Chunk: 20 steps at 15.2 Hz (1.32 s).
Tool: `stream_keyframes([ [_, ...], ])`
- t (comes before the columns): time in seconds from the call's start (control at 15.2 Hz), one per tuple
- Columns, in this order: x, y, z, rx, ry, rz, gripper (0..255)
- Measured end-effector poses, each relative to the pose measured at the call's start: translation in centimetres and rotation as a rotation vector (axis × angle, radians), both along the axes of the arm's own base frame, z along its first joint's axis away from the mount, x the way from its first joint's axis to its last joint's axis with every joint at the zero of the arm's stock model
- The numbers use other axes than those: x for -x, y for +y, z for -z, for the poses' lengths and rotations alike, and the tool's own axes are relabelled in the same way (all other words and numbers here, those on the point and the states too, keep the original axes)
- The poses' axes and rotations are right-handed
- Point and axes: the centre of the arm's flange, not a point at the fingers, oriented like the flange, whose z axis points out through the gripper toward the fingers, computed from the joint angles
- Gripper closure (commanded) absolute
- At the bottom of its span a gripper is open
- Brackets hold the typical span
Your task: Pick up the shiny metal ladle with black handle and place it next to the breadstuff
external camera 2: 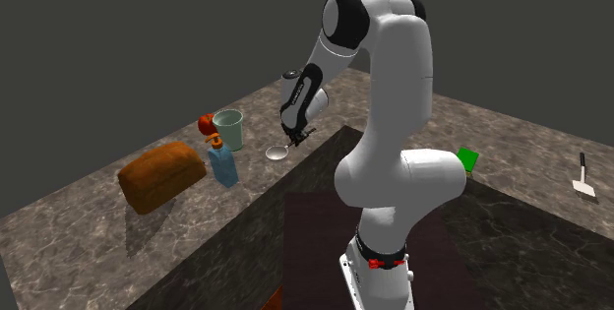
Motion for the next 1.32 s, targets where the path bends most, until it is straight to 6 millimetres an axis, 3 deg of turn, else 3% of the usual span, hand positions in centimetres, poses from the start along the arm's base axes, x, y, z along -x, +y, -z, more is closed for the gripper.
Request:
stream_keyframes([
  [1.32, -0.1, 0.0, -10.4, 0.0, 0.0, 0.0, 255],
])
